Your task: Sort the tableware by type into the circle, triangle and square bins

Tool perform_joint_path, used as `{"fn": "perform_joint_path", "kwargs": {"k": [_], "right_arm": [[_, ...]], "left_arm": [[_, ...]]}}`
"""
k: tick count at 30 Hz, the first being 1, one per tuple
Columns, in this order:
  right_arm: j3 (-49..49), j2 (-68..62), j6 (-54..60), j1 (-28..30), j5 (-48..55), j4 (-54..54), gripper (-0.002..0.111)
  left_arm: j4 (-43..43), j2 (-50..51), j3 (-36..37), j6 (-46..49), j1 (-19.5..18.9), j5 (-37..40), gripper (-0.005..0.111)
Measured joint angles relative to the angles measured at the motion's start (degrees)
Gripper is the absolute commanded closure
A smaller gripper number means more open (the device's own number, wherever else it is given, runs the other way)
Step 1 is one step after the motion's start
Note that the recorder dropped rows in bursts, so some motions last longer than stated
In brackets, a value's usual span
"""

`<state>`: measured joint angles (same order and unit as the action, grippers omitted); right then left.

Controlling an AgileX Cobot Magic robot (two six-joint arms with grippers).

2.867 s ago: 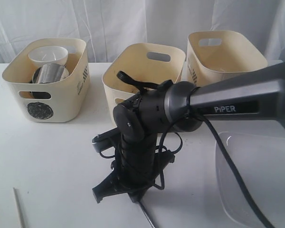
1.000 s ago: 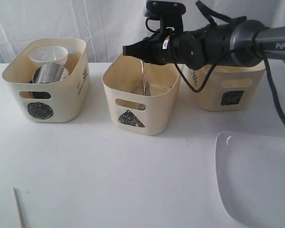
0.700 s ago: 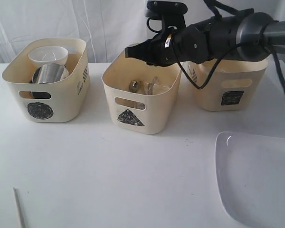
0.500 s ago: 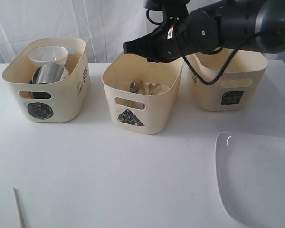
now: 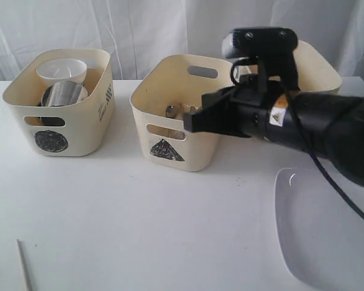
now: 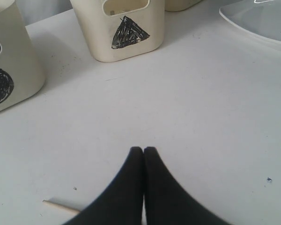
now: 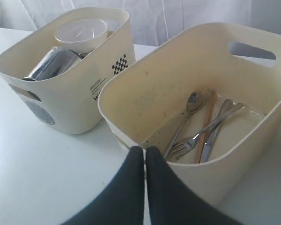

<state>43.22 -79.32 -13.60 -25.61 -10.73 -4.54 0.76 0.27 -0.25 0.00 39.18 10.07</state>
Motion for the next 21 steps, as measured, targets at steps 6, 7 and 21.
{"fn": "perform_joint_path", "kwargs": {"k": [6,7,21], "right_arm": [[-9.3,7.4,0.8,0.0,-5.3,0.0,0.108],[-10.2,8.3,1.1,0.0,-5.2,0.0,0.108],[-8.9,10.8,1.3,6.5,23.5,5.0,0.108]], "left_arm": [[0.0,0.0,0.0,0.0,0.0,0.0,0.107],[0.0,0.0,0.0,0.0,0.0,0.0,0.107],[0.0,0.0,0.0,0.0,0.0,0.0,0.107]]}}
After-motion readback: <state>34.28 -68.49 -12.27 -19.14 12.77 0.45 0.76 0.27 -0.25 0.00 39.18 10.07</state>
